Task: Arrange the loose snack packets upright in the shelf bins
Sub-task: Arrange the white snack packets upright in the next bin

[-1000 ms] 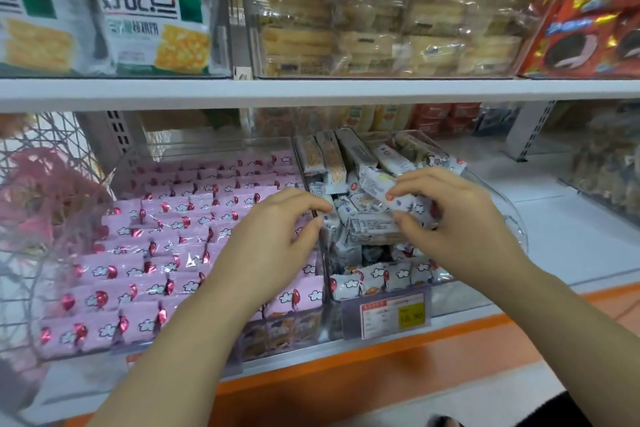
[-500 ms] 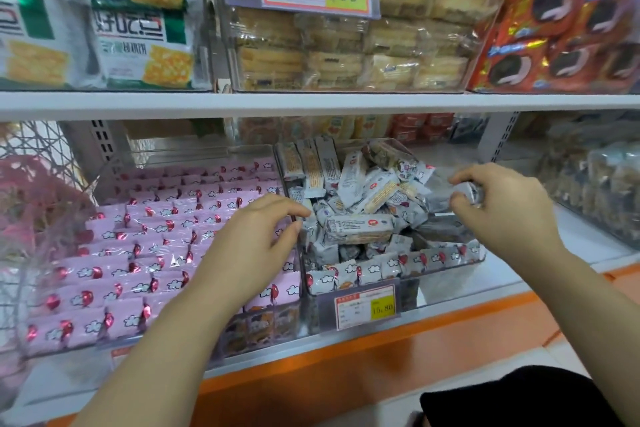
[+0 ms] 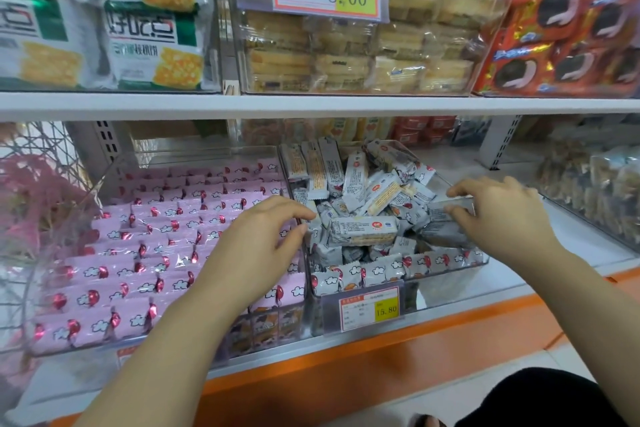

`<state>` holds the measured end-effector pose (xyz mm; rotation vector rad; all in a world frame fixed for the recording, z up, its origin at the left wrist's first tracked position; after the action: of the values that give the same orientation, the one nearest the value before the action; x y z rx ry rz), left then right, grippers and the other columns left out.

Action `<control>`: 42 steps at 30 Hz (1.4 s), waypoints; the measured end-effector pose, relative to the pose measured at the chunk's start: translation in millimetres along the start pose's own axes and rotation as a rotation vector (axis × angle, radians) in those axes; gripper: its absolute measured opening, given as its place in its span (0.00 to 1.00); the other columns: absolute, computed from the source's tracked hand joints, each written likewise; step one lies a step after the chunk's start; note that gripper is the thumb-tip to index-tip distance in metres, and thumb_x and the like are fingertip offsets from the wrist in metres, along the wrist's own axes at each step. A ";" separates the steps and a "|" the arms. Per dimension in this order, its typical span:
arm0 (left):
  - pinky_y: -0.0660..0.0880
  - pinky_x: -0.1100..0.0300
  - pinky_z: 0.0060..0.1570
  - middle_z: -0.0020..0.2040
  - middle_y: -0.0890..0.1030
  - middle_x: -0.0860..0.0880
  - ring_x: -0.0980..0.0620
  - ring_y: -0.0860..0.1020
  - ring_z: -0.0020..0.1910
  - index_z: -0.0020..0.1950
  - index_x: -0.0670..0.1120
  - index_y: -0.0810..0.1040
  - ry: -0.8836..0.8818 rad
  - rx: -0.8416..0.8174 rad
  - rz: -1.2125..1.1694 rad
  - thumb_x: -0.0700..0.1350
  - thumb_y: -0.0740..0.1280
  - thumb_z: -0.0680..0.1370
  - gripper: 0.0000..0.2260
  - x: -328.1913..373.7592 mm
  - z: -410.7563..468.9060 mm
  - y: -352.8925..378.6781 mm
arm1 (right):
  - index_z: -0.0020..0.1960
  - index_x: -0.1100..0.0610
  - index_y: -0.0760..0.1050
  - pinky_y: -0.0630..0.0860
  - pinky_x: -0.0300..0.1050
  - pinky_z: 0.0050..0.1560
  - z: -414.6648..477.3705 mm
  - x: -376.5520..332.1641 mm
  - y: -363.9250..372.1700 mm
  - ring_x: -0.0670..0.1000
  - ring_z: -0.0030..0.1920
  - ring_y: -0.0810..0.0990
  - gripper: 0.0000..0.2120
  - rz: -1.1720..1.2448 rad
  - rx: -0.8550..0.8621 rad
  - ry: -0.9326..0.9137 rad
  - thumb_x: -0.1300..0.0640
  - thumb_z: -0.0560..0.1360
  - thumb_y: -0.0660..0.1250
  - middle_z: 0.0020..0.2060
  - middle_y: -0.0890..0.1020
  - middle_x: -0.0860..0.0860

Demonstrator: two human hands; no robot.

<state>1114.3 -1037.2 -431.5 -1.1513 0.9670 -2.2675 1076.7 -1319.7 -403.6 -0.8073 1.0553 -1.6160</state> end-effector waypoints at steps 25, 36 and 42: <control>0.63 0.79 0.50 0.52 0.73 0.67 0.67 0.71 0.51 0.58 0.56 0.79 -0.002 -0.009 -0.010 0.46 0.63 0.79 0.10 -2.0 4.0 0.0 | 0.60 0.54 0.76 0.72 0.35 0.46 3.4 -90.3 -12.9 0.42 0.46 0.75 0.14 0.672 0.257 -0.391 0.55 0.74 0.68 0.49 0.75 0.41; 0.66 0.75 0.50 0.53 0.75 0.64 0.67 0.71 0.51 0.58 0.54 0.80 -0.001 -0.003 -0.024 0.45 0.63 0.79 0.10 -2.7 3.7 0.2 | 0.53 0.63 0.77 0.67 0.44 0.39 73.9 -51.9 18.5 0.56 0.35 0.71 0.10 0.426 0.098 0.078 0.58 0.78 0.63 0.38 0.76 0.58; 0.68 0.69 0.54 0.54 0.75 0.64 0.65 0.72 0.53 0.58 0.55 0.79 0.005 -0.005 -0.020 0.46 0.63 0.79 0.10 -1.4 3.0 -0.7 | 0.58 0.63 0.71 0.70 0.53 0.53 63.8 -52.7 31.6 0.63 0.53 0.74 0.13 0.162 -0.017 0.003 0.54 0.79 0.59 0.52 0.77 0.63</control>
<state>1117.5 -1037.0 -430.4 -1.1628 0.9679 -2.2853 1159.5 -1288.6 -407.9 -0.7114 1.1090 -1.4738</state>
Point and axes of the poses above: each hand's wrist, its own z-axis towards the middle knuckle, its own y-axis out of the palm, x = y × z, the point moved 6 cm from there along z, towards the middle knuckle
